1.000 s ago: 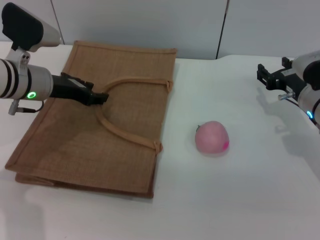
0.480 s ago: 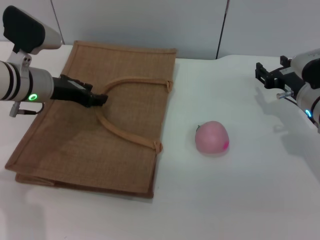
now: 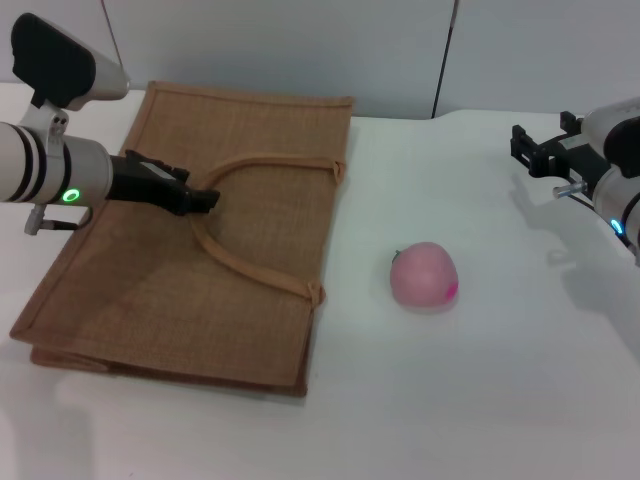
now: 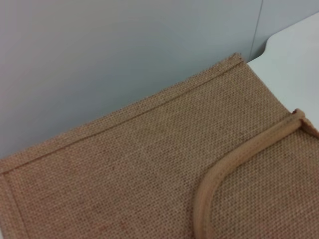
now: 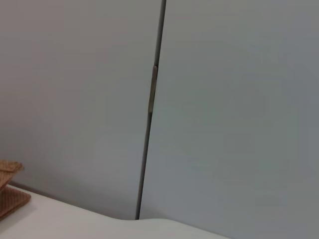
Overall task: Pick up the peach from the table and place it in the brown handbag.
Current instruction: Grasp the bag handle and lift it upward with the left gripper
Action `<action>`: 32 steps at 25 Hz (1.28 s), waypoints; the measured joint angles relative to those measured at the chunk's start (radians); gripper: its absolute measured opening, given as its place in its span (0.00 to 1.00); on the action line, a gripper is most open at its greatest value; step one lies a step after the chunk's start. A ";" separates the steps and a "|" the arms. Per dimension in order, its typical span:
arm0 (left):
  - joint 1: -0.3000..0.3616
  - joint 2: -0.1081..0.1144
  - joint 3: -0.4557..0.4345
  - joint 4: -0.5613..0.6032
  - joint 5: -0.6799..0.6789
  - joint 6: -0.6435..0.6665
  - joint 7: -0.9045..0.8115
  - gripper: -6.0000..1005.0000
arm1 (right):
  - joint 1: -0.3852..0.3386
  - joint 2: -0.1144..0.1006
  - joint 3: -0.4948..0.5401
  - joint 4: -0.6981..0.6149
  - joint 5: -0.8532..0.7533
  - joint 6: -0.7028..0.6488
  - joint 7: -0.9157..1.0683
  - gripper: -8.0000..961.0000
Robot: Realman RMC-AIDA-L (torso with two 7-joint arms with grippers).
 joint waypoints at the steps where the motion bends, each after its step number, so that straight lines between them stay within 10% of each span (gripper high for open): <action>1: -0.002 0.000 0.000 -0.004 0.000 0.001 0.001 0.57 | 0.000 0.000 0.000 0.000 0.000 0.000 0.000 0.70; 32: -0.019 -0.001 0.000 -0.070 0.009 0.051 0.024 0.39 | 0.003 -0.001 0.000 -0.003 0.000 0.015 0.000 0.70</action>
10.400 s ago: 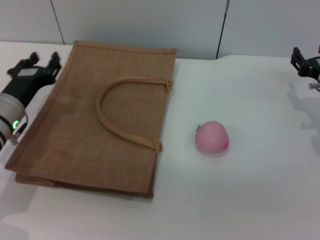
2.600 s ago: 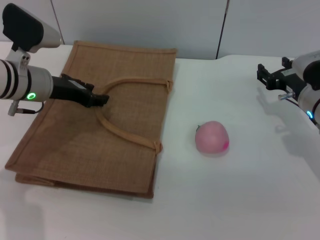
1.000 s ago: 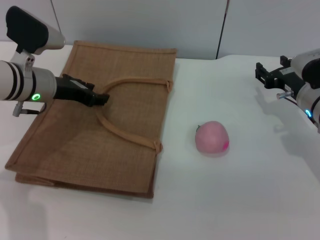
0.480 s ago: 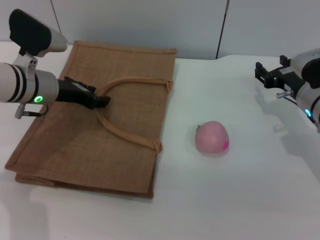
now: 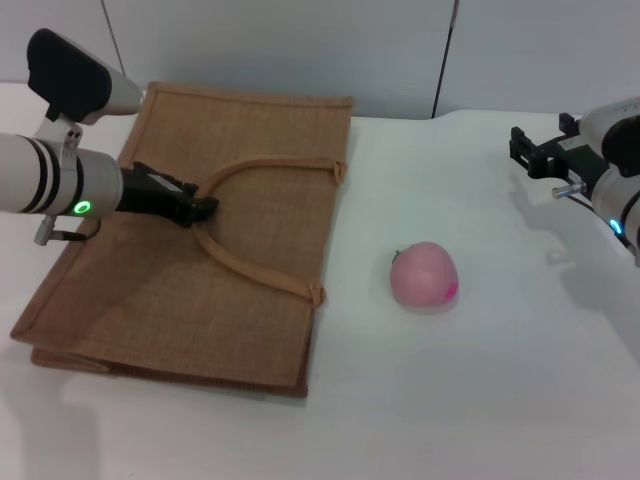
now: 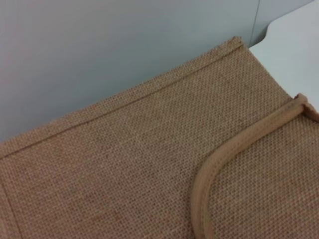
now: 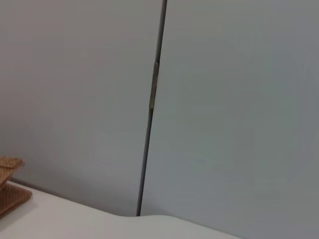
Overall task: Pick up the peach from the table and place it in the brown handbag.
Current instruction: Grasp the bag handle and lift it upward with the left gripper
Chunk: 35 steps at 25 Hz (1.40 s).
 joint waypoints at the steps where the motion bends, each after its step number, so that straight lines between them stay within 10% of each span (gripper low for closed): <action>1: 0.000 0.000 0.000 -0.002 0.000 0.001 0.001 0.38 | 0.000 0.000 0.000 -0.001 0.000 0.001 0.000 0.70; 23: 0.001 0.001 0.000 0.013 0.001 0.050 0.002 0.13 | 0.005 -0.002 0.000 -0.009 0.000 0.006 0.000 0.70; 35: 0.009 -0.007 0.013 0.258 0.000 -0.137 -0.039 0.12 | 0.009 -0.003 0.000 -0.023 -0.007 0.034 -0.008 0.70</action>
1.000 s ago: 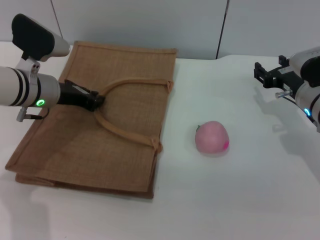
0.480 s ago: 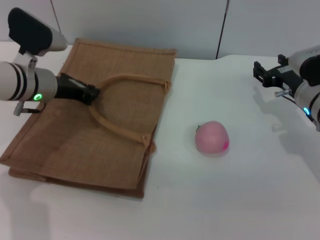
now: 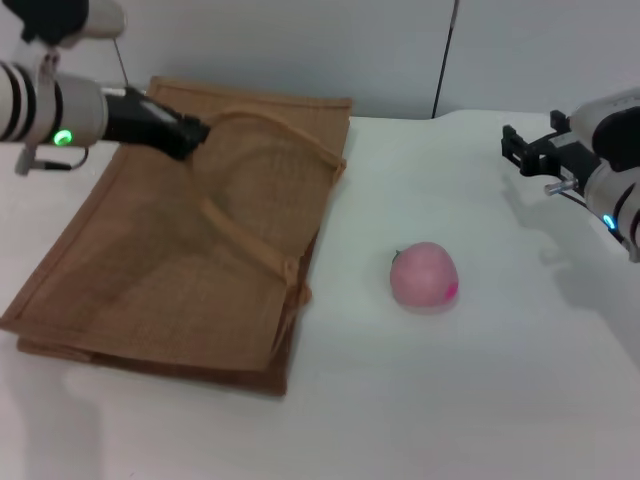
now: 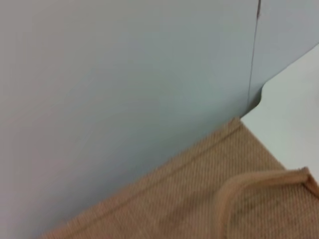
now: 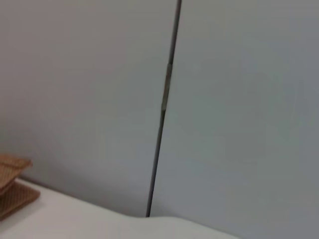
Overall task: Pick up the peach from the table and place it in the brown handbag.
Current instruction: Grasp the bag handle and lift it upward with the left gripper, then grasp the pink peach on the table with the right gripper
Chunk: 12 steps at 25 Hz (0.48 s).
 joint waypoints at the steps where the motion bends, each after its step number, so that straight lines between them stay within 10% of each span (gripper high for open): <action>1: 0.001 0.000 0.011 0.018 0.003 -0.008 -0.012 0.12 | 0.001 0.000 0.000 0.000 -0.004 0.007 0.000 0.71; 12: 0.124 0.007 0.252 0.462 0.065 -0.125 -0.245 0.12 | -0.033 -0.002 0.000 -0.097 -0.106 0.110 -0.002 0.71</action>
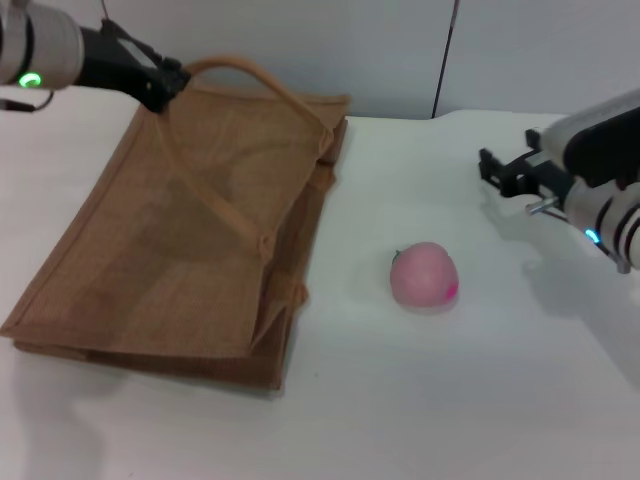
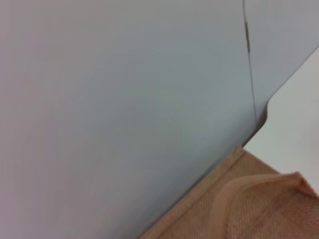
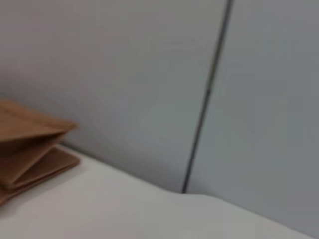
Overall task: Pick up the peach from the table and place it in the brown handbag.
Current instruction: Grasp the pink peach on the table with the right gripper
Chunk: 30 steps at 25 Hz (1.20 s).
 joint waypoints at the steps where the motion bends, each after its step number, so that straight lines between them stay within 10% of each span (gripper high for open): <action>1: 0.002 0.000 -0.003 0.020 0.000 -0.016 -0.004 0.12 | -0.021 -0.001 0.001 -0.058 -0.048 0.043 -0.001 0.71; 16: 0.017 -0.001 -0.002 0.250 0.040 -0.126 -0.064 0.12 | -0.235 -0.082 0.061 -0.741 -0.270 0.513 -0.028 0.71; 21: 0.018 -0.001 -0.004 0.269 0.041 -0.142 -0.076 0.12 | -0.243 -0.081 0.083 -0.954 -0.259 0.879 -0.131 0.72; 30: 0.022 -0.003 -0.003 0.270 0.041 -0.143 -0.078 0.11 | -0.218 -0.073 0.142 -1.055 -0.066 1.153 -0.270 0.77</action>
